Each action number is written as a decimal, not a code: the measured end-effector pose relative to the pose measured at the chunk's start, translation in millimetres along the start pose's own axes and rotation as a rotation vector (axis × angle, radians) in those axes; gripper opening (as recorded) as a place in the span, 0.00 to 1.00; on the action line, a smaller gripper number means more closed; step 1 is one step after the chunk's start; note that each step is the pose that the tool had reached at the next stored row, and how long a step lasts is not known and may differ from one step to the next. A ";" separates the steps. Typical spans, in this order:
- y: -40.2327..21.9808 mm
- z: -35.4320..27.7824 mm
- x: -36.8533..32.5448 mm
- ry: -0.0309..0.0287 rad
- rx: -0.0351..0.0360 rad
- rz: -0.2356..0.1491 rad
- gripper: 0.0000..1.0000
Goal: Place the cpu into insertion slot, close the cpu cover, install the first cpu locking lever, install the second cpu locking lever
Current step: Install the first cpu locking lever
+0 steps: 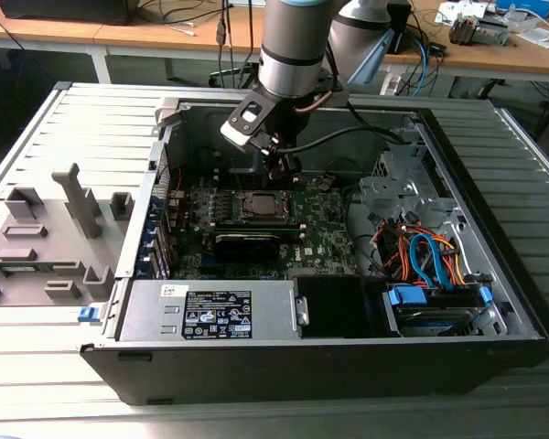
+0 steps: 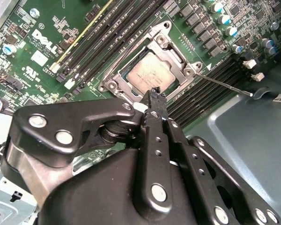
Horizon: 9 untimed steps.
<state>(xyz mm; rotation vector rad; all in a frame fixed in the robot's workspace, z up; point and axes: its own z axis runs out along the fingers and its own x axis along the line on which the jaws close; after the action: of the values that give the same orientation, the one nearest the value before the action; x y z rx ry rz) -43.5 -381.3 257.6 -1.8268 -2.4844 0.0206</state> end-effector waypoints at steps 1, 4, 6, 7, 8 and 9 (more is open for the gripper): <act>0.0 0.0 0.0 -0.0003 0.0003 -0.007 0.11; 0.0 0.0 0.0 -0.0010 0.0008 -0.022 0.11; 0.0 0.0 0.0 -0.0013 0.0011 -0.029 0.11; 0.0 0.0 0.0 -0.0014 0.0013 -0.033 0.11; 0.0 0.0 0.0 -0.0016 0.0014 -0.036 0.11; 0.0 0.0 0.0 -0.0018 0.0015 -0.039 0.11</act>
<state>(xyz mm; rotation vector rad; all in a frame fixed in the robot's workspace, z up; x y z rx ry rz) -43.5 -381.3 257.6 -1.7781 -2.5198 0.0223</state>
